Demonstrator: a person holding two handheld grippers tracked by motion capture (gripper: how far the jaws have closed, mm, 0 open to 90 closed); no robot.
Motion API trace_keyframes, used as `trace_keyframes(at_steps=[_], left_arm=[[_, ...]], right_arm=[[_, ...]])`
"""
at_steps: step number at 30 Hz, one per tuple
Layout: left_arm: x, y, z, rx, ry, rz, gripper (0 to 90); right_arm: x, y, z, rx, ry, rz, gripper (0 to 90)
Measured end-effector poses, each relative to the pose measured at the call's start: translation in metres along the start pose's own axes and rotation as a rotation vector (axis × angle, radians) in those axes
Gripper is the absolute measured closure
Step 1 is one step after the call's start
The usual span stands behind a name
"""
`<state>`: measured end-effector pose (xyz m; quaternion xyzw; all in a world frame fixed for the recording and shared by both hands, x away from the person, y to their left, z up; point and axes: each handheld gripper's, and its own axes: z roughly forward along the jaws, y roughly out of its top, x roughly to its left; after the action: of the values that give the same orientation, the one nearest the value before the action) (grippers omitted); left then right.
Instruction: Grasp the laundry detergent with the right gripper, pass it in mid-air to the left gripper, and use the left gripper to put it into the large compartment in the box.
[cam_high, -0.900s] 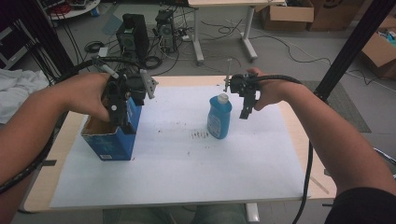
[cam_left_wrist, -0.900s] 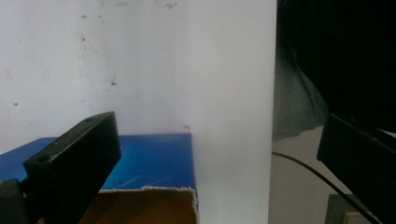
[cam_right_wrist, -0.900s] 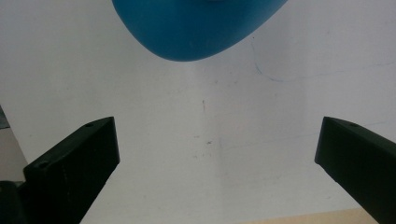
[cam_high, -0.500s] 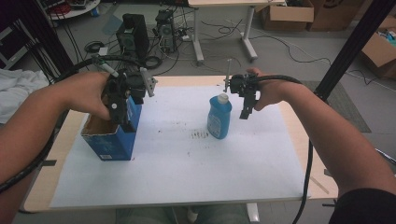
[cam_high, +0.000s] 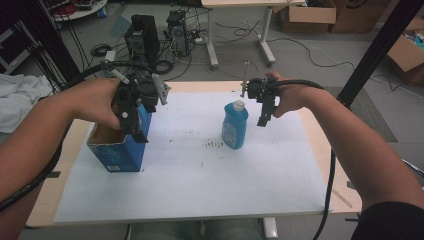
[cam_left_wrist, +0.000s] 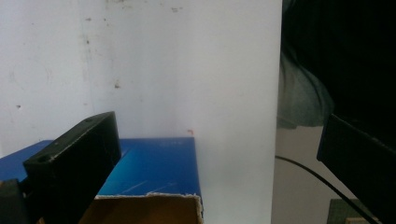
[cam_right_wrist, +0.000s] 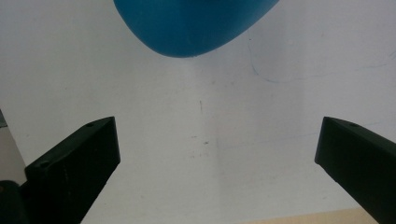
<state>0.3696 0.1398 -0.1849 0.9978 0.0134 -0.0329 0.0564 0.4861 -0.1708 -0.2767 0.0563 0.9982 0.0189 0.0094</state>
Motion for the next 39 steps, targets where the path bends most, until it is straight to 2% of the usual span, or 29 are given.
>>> trace_keyframes(at_steps=[13,21,22,23,24,26,27,28,29,30,32,33,34,36,39], left_arm=[[0.001,0.005,0.005,0.006,-0.01,0.008,0.1],[0.002,0.006,0.005,0.01,-0.007,0.021,0.1],[0.002,0.006,0.005,0.008,-0.008,0.019,0.1],[0.002,0.005,0.005,0.013,-0.007,0.02,0.1],[0.002,0.004,0.007,0.006,-0.007,0.02,0.1],[0.001,0.003,0.008,0.001,-0.006,0.022,0.1],[0.001,0.003,0.008,0.001,-0.006,0.022,0.1],[0.001,0.002,0.01,0.001,-0.004,0.024,0.1],[0.001,0.002,0.01,0.001,-0.004,0.024,0.1],[0.0,0.001,0.011,0.003,-0.004,0.028,0.1],[-0.001,0.0,0.012,0.0,-0.004,0.028,0.1],[-0.001,0.0,0.012,0.0,-0.004,0.028,0.1],[-0.001,-0.001,0.012,0.0,-0.004,0.029,0.1],[-0.003,-0.002,0.013,-0.004,-0.003,0.032,0.1],[-0.005,-0.003,0.013,-0.007,-0.002,0.035,0.1]], right_arm=[[0.004,-0.008,-0.003,0.002,-0.009,0.007,0.0],[0.008,-0.015,-0.009,-0.055,-0.01,0.023,0.0],[0.008,-0.017,-0.013,-0.086,-0.007,0.031,0.0],[0.008,-0.017,-0.013,-0.086,-0.007,0.031,0.0],[0.009,-0.02,-0.017,-0.129,-0.01,0.045,0.0],[0.009,-0.024,-0.021,-0.177,-0.021,0.062,0.0],[0.009,-0.024,-0.021,-0.177,-0.021,0.062,0.0],[0.008,-0.029,-0.024,-0.24,-0.023,0.077,0.0],[0.008,-0.029,-0.024,-0.24,-0.023,0.077,0.0],[0.008,-0.036,-0.027,-0.317,-0.036,0.109,0.0],[0.008,-0.044,-0.03,-0.412,-0.046,0.141,0.0],[0.008,-0.044,-0.03,-0.412,-0.046,0.141,0.0],[0.008,-0.054,-0.032,-0.507,-0.056,0.18,0.0],[0.009,-0.064,-0.033,-0.569,-0.089,0.215,0.0],[0.013,-0.078,-0.029,-0.634,-0.107,0.258,0.0]])
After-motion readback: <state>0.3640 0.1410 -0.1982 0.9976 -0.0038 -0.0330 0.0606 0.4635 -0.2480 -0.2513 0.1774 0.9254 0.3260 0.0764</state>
